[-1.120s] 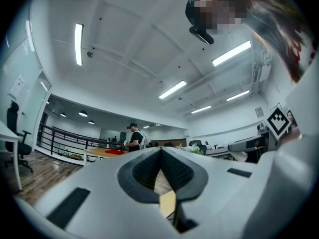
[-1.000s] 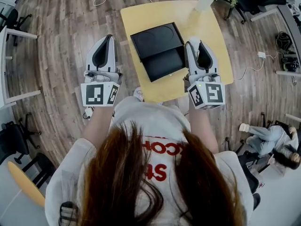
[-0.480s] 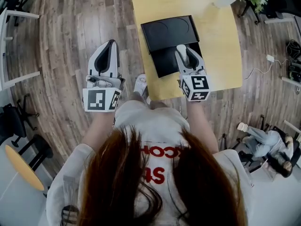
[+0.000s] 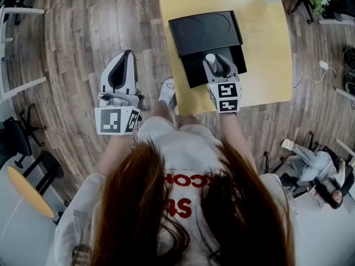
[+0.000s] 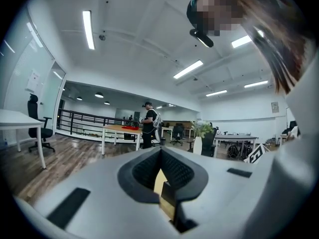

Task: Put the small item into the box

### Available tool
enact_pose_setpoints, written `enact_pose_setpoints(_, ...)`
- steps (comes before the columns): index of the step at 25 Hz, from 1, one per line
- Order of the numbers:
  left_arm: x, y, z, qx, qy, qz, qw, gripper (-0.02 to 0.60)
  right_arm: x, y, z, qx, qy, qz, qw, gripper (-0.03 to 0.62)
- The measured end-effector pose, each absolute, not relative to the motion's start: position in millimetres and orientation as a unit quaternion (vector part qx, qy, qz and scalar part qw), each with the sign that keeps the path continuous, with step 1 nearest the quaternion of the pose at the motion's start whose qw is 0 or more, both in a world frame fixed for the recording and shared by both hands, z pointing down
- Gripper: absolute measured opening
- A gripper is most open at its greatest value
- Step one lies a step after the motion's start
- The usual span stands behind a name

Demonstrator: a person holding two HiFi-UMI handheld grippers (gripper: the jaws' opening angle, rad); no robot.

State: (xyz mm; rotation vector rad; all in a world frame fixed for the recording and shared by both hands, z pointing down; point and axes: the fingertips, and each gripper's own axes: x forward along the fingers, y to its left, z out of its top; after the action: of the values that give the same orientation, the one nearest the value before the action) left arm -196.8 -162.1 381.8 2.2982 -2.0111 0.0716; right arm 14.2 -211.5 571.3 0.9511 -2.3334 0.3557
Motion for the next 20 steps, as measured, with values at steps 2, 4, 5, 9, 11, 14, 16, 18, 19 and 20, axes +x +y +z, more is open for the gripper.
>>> enact_pose_setpoints(2,-199.6,-163.0,382.2,0.751,-0.658,0.019,0.048,-0.002,13.6,-212.6,570.0,0.362,-0.875,0.142,0.287,0.175)
enact_pose_setpoints(4,-199.0,-165.6,380.4,0.754,-0.656,0.017,0.047,-0.002,15.7,-215.9,563.4,0.371,-0.876,0.147,0.271,0.152)
enact_pose_setpoints(5,-197.8,-168.0,379.2,0.755,-0.653,0.016,0.044,-0.002,17.9,-219.0,557.6,0.379,-0.876,0.146,0.261,0.127)
enact_pose_setpoints(9,-193.5,-176.6,371.8,0.763,-0.646,0.01,0.032,-0.002,27.0,-230.0,520.0,0.408,-0.879,0.138,0.203,0.04)
enact_pose_setpoints(11,-192.2,-178.7,365.8,0.765,-0.644,0.004,0.024,-0.002,32.0,-233.1,496.6,0.422,-0.881,0.132,0.172,0.02)
enact_pose_setpoints(14,-189.1,-183.9,356.0,0.769,-0.64,-0.004,0.012,-0.002,42.1,-240.7,458.1,0.441,-0.881,0.117,0.126,0.012)
enact_pose_setpoints(16,-186.8,-188.2,348.5,0.771,-0.637,-0.009,0.004,-0.002,49.2,-246.0,431.4,0.452,-0.881,0.104,0.098,0.009)
enact_pose_setpoints(18,-184.2,-192.0,339.7,0.773,-0.634,-0.016,-0.006,-0.002,56.1,-249.6,406.2,0.46,-0.88,0.09,0.075,0.008)
enact_pose_setpoints(19,-182.5,-193.5,335.3,0.774,-0.633,-0.02,-0.011,-0.002,59.3,-250.5,394.6,0.464,-0.88,0.082,0.065,0.008)
enact_pose_setpoints(20,-180.7,-194.7,331.0,0.775,-0.631,-0.023,-0.016,-0.002,62.3,-250.8,384.0,0.467,-0.879,0.075,0.057,0.008)
